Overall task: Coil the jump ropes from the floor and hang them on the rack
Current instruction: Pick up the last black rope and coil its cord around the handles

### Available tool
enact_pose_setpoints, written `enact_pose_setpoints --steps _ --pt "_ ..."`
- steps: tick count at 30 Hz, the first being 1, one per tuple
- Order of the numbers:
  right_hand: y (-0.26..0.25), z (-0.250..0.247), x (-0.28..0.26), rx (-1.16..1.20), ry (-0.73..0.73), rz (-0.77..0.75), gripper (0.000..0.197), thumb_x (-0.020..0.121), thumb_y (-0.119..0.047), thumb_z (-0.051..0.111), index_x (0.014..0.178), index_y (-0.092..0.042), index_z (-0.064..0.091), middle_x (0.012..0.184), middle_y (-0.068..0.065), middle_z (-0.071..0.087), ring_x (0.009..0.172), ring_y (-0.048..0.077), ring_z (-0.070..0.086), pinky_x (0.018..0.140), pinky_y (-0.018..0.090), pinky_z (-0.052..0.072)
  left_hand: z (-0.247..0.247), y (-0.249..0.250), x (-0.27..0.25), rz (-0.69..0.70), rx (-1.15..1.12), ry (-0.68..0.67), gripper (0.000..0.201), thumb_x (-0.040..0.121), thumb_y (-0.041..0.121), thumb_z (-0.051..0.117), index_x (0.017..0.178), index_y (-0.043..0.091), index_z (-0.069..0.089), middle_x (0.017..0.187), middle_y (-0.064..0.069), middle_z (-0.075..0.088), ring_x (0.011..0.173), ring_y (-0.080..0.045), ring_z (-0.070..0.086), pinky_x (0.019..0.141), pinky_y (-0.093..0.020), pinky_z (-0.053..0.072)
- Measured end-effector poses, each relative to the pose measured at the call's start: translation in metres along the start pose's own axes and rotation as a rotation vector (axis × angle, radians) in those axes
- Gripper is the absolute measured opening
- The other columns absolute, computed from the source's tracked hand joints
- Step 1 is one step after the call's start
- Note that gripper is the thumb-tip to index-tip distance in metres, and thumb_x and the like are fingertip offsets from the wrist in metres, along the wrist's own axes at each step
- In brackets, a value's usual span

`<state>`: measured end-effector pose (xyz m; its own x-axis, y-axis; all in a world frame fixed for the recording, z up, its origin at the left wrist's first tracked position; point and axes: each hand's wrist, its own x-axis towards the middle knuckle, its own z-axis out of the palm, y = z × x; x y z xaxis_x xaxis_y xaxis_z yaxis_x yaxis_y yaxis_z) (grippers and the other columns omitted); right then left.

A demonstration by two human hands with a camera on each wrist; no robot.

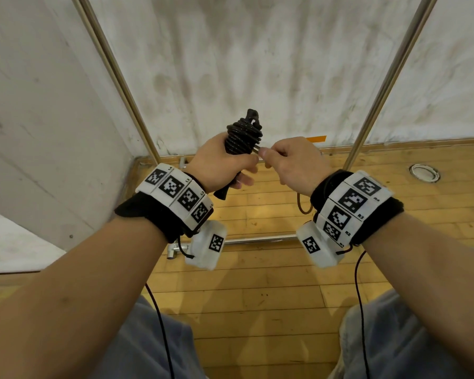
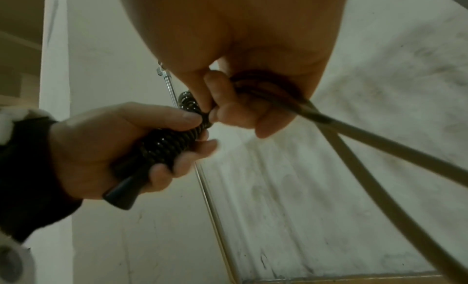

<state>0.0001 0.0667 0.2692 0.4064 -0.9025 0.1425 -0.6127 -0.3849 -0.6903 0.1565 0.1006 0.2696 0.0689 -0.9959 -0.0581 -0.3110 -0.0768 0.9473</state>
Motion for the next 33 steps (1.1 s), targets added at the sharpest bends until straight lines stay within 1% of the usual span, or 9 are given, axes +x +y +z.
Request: enact_pose_setpoints --steps 2,5,11,15,19,22,26,28,33 --pt "-0.002 0.0 -0.001 0.016 -0.032 -0.013 0.03 0.097 -0.031 0.044 0.078 -0.018 0.062 0.051 -0.009 0.044 0.045 0.004 0.04 0.041 0.012 0.03 0.001 0.0 0.001 0.049 0.068 0.072 0.016 0.085 0.018 0.067 0.093 0.014 0.054 0.07 -0.005 0.062 0.049 -0.018 0.06 0.046 -0.027 0.049" --pt "-0.005 0.001 -0.003 0.065 -0.095 -0.039 0.027 0.097 -0.021 0.042 0.074 -0.02 0.057 0.056 -0.007 0.045 0.048 0.006 0.039 0.048 0.019 0.03 0.003 -0.003 0.005 0.057 0.131 0.165 0.033 0.086 0.027 0.066 0.106 0.012 0.045 0.076 -0.005 0.058 0.054 -0.018 0.056 0.052 -0.031 0.049" --pt "0.001 -0.002 0.001 0.06 0.016 0.011 0.029 0.096 -0.015 0.044 0.069 -0.02 0.053 0.055 -0.006 0.044 0.048 0.007 0.038 0.037 0.009 0.028 0.005 0.003 0.002 -0.075 0.03 -0.138 0.036 0.095 0.024 0.046 0.129 0.017 0.036 0.084 -0.004 0.05 0.078 -0.02 0.051 0.077 -0.035 0.045" --pt "0.004 -0.003 0.001 0.063 0.049 -0.004 0.036 0.095 -0.016 0.046 0.061 -0.028 0.047 0.053 -0.009 0.042 0.045 0.004 0.039 0.04 0.009 0.03 -0.001 0.003 -0.001 -0.015 0.108 -0.162 0.035 0.097 0.026 0.052 0.129 0.019 0.043 0.1 -0.003 0.059 0.096 -0.021 0.065 0.091 -0.042 0.052" --pt "0.0 -0.001 -0.001 0.113 0.029 -0.047 0.022 0.095 -0.016 0.047 0.076 -0.02 0.057 0.053 -0.009 0.044 0.038 -0.002 0.041 0.04 0.011 0.03 -0.004 0.005 -0.002 0.015 0.051 -0.106 0.038 0.08 0.02 0.075 0.112 0.014 0.057 0.087 -0.008 0.062 0.073 -0.024 0.068 0.076 -0.042 0.059" --pt "-0.003 0.001 -0.002 0.109 0.013 -0.065 0.034 0.095 -0.017 0.047 0.062 -0.025 0.049 0.052 -0.008 0.042 0.038 0.001 0.037 0.04 0.013 0.027 -0.003 0.008 -0.002 0.032 0.064 -0.083 0.03 0.078 0.016 0.073 0.105 0.008 0.064 0.078 -0.003 0.059 0.066 -0.015 0.06 0.069 -0.038 0.06" --pt "-0.005 -0.001 -0.001 0.111 -0.005 -0.054 0.035 0.095 -0.02 0.047 0.061 -0.027 0.047 0.052 -0.006 0.044 0.042 0.001 0.041 0.043 0.013 0.028 0.0 0.01 -0.004 0.038 0.117 -0.102 0.026 0.08 0.008 0.065 0.105 0.01 0.057 0.081 -0.002 0.056 0.072 -0.015 0.061 0.069 -0.039 0.06" --pt "-0.003 -0.004 -0.001 0.069 -0.108 -0.02 0.032 0.098 -0.027 0.042 0.068 -0.022 0.053 0.059 -0.002 0.051 0.052 0.009 0.046 0.053 0.023 0.036 0.0 0.009 -0.004 0.013 0.093 -0.099 0.029 0.081 0.006 0.063 0.109 0.012 0.054 0.086 -0.003 0.06 0.071 -0.015 0.068 0.061 -0.036 0.059" --pt "-0.002 -0.003 -0.002 0.018 -0.136 -0.015 0.028 0.099 -0.029 0.037 0.076 -0.022 0.053 0.061 -0.006 0.05 0.052 0.008 0.044 0.049 0.018 0.034 -0.005 0.002 0.003 0.022 0.199 0.156 0.035 0.078 0.013 0.066 0.106 0.011 0.046 0.08 -0.007 0.059 0.051 -0.018 0.06 0.042 -0.026 0.046"
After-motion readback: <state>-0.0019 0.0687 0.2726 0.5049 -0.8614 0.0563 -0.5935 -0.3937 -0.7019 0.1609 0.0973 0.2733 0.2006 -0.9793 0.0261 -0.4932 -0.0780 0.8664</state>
